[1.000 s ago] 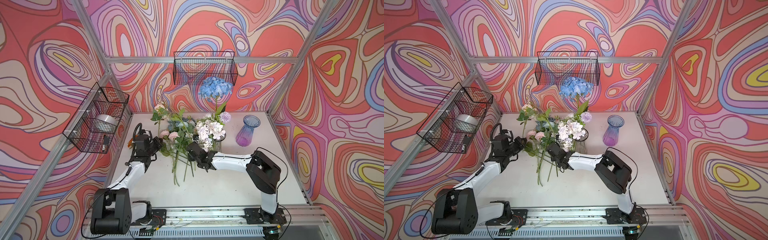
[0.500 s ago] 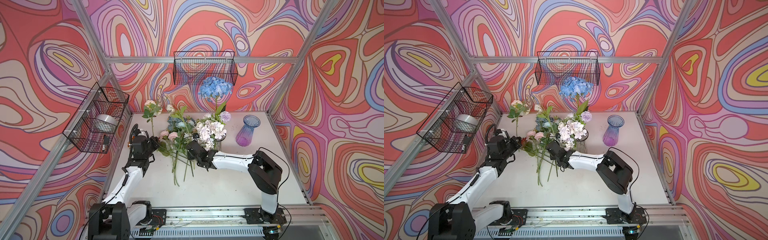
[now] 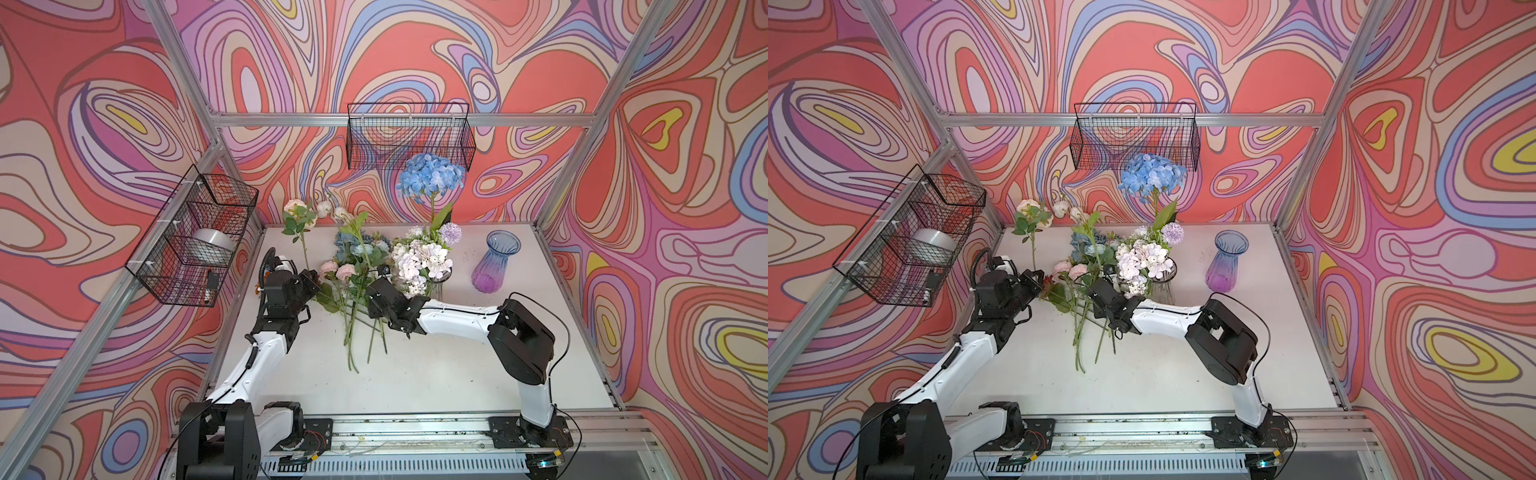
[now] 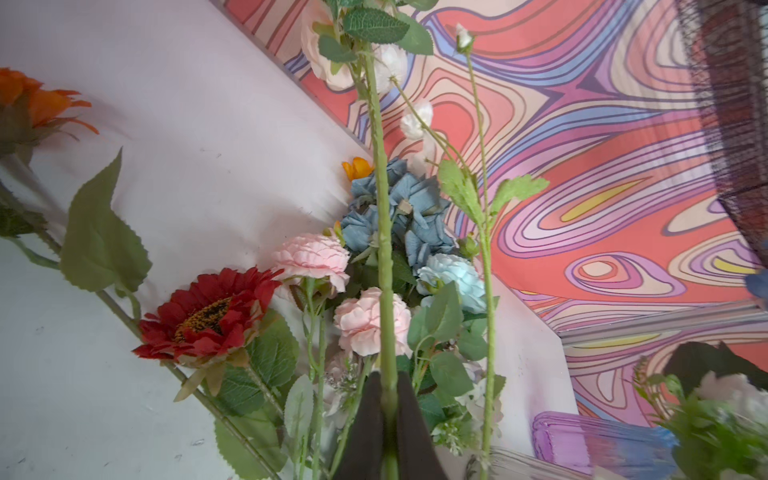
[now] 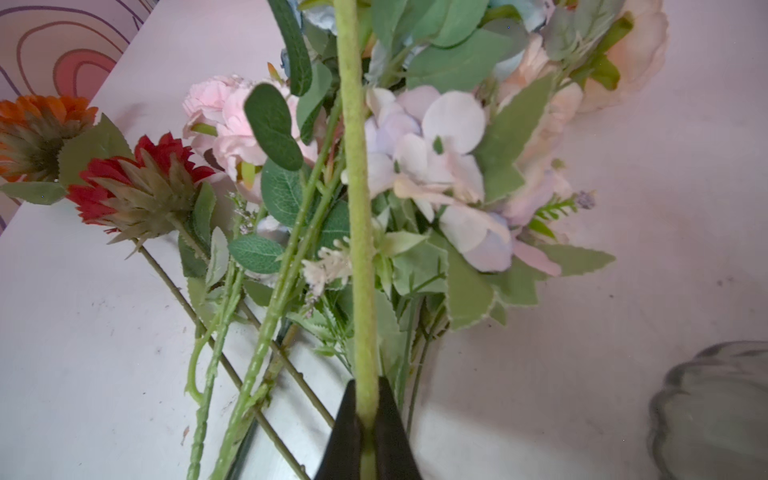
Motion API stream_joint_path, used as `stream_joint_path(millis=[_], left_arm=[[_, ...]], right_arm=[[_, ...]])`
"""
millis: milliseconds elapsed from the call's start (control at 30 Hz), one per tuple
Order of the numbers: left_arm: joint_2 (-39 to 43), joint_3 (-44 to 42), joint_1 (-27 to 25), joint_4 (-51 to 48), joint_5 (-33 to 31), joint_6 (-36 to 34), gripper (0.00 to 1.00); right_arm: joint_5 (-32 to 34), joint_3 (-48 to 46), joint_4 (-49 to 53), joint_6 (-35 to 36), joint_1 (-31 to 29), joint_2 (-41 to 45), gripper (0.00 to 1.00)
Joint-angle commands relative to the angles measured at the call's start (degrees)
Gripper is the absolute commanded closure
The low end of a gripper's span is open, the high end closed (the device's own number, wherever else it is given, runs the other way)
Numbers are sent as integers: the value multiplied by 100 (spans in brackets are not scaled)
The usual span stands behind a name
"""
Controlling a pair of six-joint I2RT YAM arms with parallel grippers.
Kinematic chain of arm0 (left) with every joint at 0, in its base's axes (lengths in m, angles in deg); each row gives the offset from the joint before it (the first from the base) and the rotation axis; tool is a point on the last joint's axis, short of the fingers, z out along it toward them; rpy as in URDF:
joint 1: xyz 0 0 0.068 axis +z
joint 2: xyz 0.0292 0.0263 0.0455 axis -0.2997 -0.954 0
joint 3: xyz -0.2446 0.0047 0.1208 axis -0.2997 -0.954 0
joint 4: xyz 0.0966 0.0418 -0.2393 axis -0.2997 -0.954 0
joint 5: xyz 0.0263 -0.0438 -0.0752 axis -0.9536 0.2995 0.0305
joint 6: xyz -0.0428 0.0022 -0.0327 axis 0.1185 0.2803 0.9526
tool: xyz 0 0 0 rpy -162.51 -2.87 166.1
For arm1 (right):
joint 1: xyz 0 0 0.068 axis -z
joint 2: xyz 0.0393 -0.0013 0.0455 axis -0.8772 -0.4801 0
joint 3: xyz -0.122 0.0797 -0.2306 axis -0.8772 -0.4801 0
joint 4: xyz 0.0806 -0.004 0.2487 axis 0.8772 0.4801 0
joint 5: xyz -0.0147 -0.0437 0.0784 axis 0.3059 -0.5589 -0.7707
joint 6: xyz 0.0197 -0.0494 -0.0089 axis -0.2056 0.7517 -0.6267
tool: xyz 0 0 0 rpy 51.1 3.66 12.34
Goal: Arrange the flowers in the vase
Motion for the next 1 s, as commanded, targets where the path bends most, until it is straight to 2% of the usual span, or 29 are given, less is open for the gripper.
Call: stream_joint_path(millis=[0,167,367,500,633,700,867,967], left_arm=[[456,-94,-108,453,400,39,100],[916,-135,-327,635,492,-44,100],[1373,-224,-608,1240,459,-177,100],[1633,-313,-800,1676,397,-320,100],[1829,-374,-1032,2032,401,-505,100],[1876,-432,-1204,2313,442,-615,100],[1833,-480,-1712,2877,536,-942,100],[1680,-481,-2060,3028,524,-1131,100]], right_arm=[[-278,188,50,171,25,-30,74],[-595,253,74,291,21,268,52],[-1054,644,347,596,25,855,41],[-1134,1014,506,1000,32,1241,32],[-1242,1199,414,1244,126,1848,30],[-1422,1055,43,1306,252,2110,27],[-2685,865,-621,958,762,2451,26],[-3151,883,-746,885,871,2489,26]])
